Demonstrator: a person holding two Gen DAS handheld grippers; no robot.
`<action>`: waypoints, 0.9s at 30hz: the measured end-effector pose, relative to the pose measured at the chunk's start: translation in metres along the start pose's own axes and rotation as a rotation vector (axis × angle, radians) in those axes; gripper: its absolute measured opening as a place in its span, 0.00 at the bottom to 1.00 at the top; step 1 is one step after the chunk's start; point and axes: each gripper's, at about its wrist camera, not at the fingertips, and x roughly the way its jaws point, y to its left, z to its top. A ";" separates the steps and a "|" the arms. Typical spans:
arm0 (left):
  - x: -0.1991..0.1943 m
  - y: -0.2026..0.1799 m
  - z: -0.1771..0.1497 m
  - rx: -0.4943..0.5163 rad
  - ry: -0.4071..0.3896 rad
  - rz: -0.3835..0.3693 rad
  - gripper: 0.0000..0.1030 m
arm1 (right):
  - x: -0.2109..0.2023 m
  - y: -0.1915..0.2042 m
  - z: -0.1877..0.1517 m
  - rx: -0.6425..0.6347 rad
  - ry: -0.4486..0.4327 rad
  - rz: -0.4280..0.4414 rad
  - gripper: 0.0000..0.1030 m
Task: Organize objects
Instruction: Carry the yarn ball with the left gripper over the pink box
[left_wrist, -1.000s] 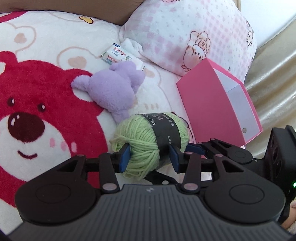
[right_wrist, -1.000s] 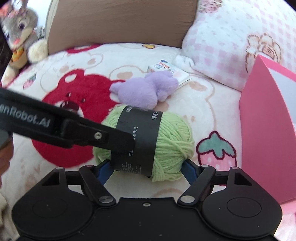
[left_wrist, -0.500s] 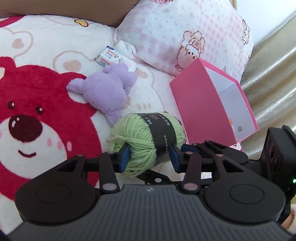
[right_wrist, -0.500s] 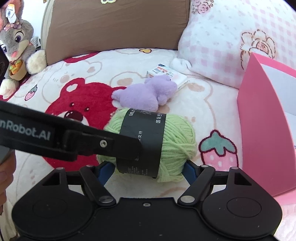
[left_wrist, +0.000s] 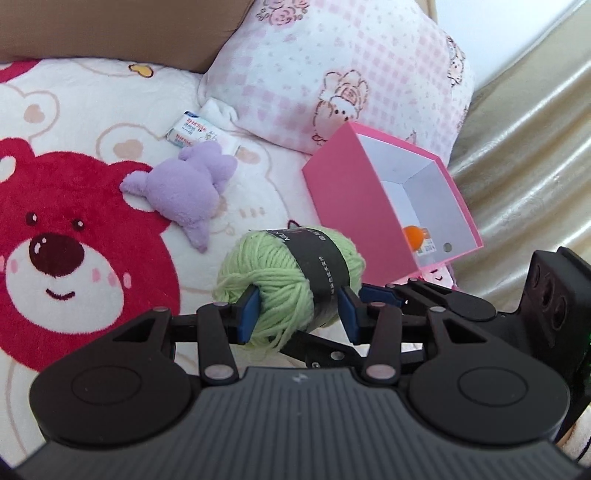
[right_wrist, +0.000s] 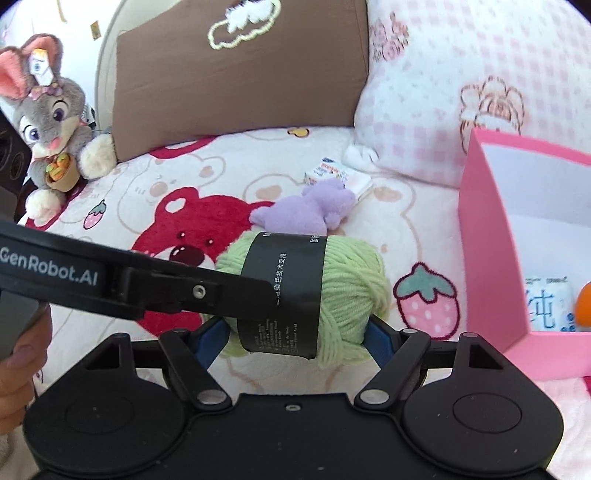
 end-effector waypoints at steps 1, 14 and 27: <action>-0.002 -0.004 0.000 0.008 0.003 0.002 0.42 | -0.004 0.001 -0.001 -0.005 -0.003 -0.002 0.80; -0.017 -0.054 -0.005 0.087 0.009 0.009 0.42 | -0.050 0.002 -0.006 -0.019 -0.033 -0.050 0.81; -0.026 -0.091 -0.007 0.121 0.049 0.008 0.43 | -0.081 -0.001 -0.013 -0.020 -0.026 -0.085 0.82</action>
